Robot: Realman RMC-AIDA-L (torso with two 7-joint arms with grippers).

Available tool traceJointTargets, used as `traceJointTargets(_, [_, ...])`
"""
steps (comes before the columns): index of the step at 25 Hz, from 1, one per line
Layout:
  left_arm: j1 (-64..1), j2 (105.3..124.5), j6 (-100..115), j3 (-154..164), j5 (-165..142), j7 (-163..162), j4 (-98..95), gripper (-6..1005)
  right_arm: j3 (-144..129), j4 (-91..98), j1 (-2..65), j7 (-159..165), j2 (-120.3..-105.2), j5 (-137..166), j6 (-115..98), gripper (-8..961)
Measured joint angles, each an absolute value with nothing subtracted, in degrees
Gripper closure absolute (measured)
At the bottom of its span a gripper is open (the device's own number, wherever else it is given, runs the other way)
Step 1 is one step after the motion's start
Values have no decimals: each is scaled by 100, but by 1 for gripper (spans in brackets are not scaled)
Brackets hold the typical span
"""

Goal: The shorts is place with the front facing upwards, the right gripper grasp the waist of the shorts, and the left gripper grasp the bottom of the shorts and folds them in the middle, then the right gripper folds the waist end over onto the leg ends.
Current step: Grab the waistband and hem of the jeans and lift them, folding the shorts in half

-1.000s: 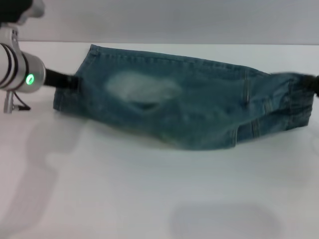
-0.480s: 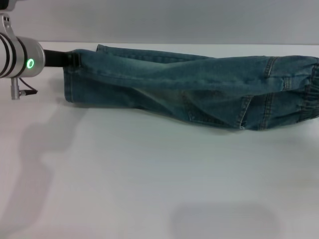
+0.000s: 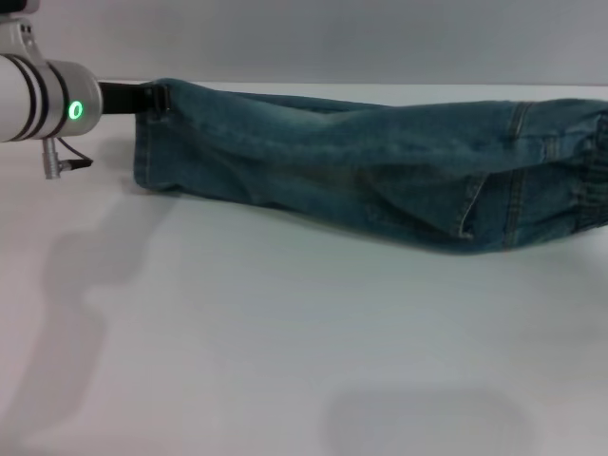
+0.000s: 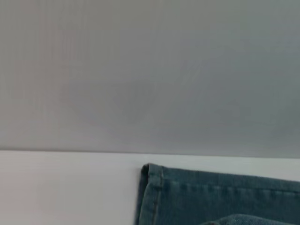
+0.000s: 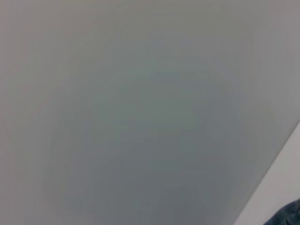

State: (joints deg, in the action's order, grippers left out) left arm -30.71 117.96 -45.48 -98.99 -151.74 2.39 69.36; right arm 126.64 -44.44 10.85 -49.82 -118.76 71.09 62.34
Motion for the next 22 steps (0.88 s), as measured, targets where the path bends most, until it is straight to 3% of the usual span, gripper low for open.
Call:
traceJointTargets(8, [-3341, 11795, -3994, -9871, -14853, 359, 6406, 802, 13364, -3946, 1453, -5240, -11857, 7125, 6178, 866])
traceJointTargets(16, [-3827, 11811, -1728, -9346, -13673, 789, 4867, 792, 14314, -2611, 2206, -6582, -11531, 7114, 5611, 808])
traceJointTargets(22, [-3991, 11810, -1761, -9252, -13571, 904, 4766, 707, 14380, -2705, 2176, -6823, -11495, 7127, 5274, 764])
